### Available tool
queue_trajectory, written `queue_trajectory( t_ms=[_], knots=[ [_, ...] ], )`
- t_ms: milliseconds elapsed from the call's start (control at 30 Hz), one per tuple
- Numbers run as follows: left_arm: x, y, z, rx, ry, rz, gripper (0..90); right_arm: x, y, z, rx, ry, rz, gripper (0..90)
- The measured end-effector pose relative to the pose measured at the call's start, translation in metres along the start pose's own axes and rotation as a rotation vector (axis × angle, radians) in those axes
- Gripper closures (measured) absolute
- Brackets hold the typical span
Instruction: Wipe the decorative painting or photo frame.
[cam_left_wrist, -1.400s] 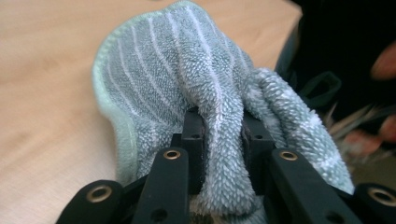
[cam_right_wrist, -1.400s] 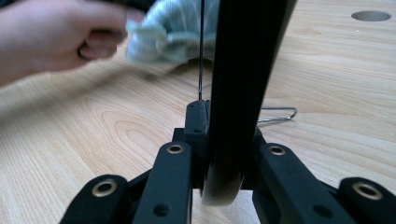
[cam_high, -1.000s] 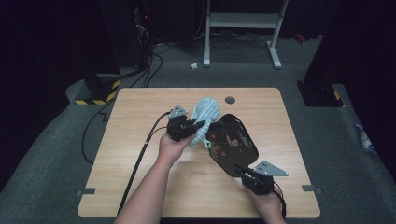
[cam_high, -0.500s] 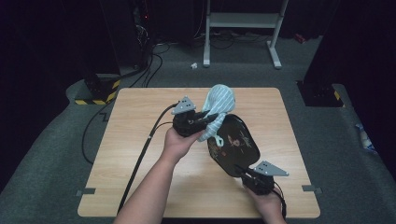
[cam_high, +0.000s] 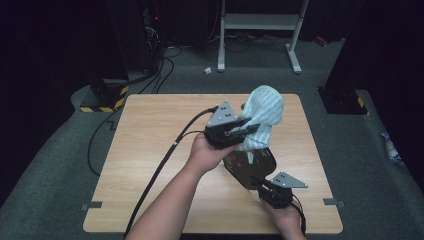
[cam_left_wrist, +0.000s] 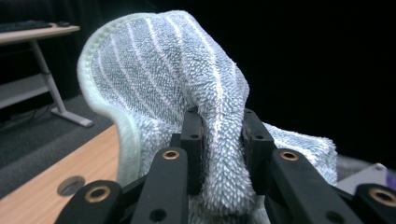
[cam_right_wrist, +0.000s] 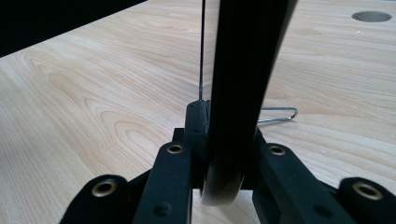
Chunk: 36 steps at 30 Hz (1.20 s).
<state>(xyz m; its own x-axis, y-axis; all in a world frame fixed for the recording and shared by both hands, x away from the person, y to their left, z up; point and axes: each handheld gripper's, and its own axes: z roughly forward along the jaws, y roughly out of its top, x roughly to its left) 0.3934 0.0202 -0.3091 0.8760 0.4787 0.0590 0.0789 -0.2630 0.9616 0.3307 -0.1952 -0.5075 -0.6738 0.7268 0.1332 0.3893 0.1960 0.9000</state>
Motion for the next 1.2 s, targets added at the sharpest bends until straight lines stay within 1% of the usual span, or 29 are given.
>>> queue_trajectory(
  t_ms=[67,100,167,233,333,467,500,633,767,933,1033,1133,1200],
  knots=[
    [-0.007,0.003,0.006,0.026,0.006,0.031,74.5,-0.001,0.000,0.000,0.000,0.001,0.004,79.8],
    [-0.010,0.003,0.009,0.036,0.016,0.045,74.4,-0.001,0.000,-0.001,-0.001,0.002,0.005,79.8],
    [-0.013,0.004,0.012,0.054,0.031,0.060,74.1,-0.001,0.000,-0.001,-0.001,0.002,0.003,79.7],
    [-0.012,0.006,0.012,0.059,0.050,0.048,73.8,0.000,0.000,-0.001,0.001,-0.001,0.002,79.7],
    [-0.005,0.009,0.011,0.070,0.095,0.036,73.7,0.000,0.000,-0.001,0.000,-0.004,-0.010,79.6],
    [0.010,0.008,0.009,0.093,0.138,-0.003,73.6,0.001,0.000,-0.001,0.000,-0.005,-0.010,79.6],
    [0.015,0.008,0.009,0.098,0.142,-0.017,73.5,0.000,0.000,-0.001,0.000,-0.004,-0.010,79.6],
    [0.035,0.002,0.007,0.111,0.138,-0.092,73.5,0.000,0.000,-0.001,-0.001,-0.002,-0.009,79.5],
    [0.049,-0.008,0.005,0.106,0.135,-0.154,73.7,0.000,-0.001,-0.001,-0.003,0.000,-0.005,79.5],
    [0.061,-0.022,0.005,0.127,0.153,-0.196,73.9,0.000,-0.001,-0.001,-0.005,0.002,-0.005,79.5],
    [0.066,-0.033,0.006,0.146,0.150,-0.227,74.0,-0.001,-0.002,-0.001,-0.005,0.004,-0.006,79.4],
    [0.070,-0.043,0.008,0.162,0.148,-0.241,74.0,-0.001,-0.002,-0.001,-0.005,0.003,-0.001,79.4],
    [0.072,-0.049,0.010,0.173,0.148,-0.249,74.0,0.000,-0.002,-0.002,-0.002,0.002,0.011,79.4]
  ],
)
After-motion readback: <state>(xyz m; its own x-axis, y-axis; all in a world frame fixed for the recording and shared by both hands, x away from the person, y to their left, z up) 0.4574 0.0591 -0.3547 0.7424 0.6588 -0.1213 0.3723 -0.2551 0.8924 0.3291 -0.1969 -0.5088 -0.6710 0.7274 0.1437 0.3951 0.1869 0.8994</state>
